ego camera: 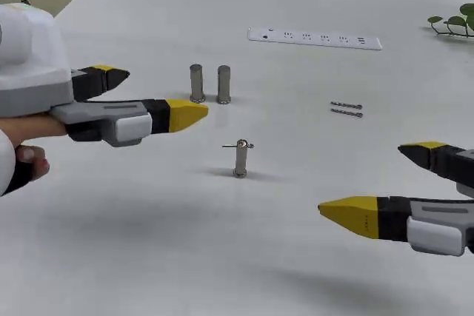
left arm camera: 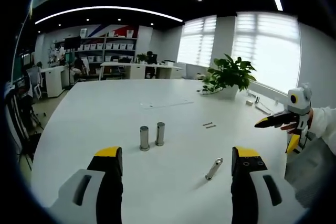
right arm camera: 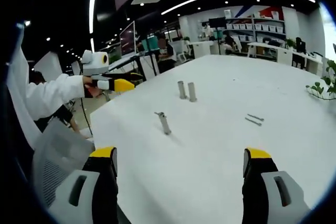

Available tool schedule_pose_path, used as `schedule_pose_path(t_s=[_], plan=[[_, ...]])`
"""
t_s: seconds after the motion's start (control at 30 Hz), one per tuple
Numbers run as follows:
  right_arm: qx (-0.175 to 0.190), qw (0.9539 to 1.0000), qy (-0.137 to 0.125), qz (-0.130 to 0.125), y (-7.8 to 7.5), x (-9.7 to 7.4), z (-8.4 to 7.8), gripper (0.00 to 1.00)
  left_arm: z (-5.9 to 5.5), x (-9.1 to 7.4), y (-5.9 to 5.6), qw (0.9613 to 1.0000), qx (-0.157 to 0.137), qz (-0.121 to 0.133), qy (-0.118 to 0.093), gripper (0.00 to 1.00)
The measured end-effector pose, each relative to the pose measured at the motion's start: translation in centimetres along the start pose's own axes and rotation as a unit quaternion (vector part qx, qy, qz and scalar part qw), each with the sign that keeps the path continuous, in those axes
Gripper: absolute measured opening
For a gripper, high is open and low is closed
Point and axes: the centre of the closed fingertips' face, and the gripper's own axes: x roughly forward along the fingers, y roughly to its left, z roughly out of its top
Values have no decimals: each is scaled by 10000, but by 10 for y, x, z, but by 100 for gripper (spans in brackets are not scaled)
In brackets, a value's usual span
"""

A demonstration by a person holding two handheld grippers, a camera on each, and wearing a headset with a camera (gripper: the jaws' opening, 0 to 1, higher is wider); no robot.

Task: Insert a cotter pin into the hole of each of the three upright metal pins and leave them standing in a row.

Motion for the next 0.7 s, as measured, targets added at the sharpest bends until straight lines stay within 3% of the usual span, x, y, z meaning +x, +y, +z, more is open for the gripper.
schedule_pose_path(t_s=[0.2, 0.37, 0.57, 0.7], plan=[[-22, 10000, 33, -49, -1, -2, -1, 98, 3, 20, 20, 9996, 205, 195, 95, 72], [-222, 9994, 125, -234, -8, -4, -3, 98, 3, 37, 27, 9994, 248, 191, 163, 59], [-177, 9993, 137, -288, -11, -5, -4, 98, -5, 55, 35, 9992, 116, 327, 193, 48], [-246, 9990, 216, -297, -12, -6, -5, 98, -6, 66, 47, 9983, 119, 535, 204, 37]])
